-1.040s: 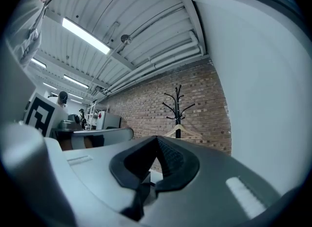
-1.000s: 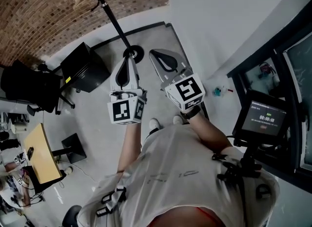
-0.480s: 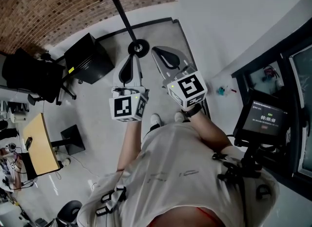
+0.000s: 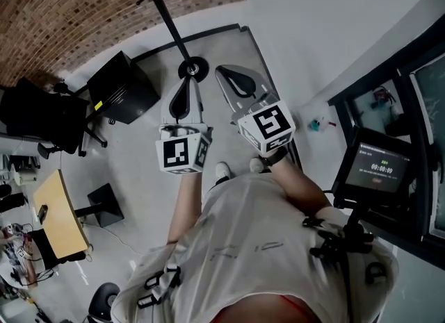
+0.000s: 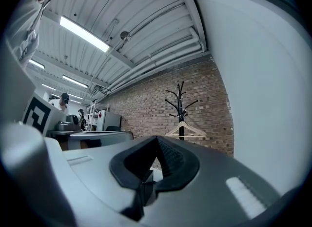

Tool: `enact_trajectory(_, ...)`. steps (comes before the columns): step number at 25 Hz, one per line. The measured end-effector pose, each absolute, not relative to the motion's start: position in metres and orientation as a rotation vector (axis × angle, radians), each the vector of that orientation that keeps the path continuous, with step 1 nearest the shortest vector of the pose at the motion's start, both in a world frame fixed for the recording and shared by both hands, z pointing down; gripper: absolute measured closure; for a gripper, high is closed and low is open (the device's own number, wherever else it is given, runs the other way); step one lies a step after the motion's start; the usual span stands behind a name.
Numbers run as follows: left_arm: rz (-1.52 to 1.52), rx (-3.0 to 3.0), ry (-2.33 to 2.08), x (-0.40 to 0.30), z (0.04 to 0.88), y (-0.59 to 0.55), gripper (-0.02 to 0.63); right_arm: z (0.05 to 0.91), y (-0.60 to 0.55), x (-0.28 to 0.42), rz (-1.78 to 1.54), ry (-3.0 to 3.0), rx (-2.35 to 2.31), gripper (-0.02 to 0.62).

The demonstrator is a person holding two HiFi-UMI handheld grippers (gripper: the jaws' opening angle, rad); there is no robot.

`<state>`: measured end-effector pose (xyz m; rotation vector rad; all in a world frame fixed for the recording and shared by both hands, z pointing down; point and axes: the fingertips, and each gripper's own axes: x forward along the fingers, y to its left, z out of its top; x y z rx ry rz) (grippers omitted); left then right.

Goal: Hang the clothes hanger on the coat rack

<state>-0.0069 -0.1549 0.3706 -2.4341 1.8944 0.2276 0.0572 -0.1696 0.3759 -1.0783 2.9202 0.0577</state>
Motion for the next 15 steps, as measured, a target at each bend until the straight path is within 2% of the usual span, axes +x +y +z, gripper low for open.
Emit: enact_trajectory(15,0.255,-2.501,1.864,-0.035,0.386,-0.162,0.604,0.393,-0.171,0.028,0.038,2.951,-1.125,0.589)
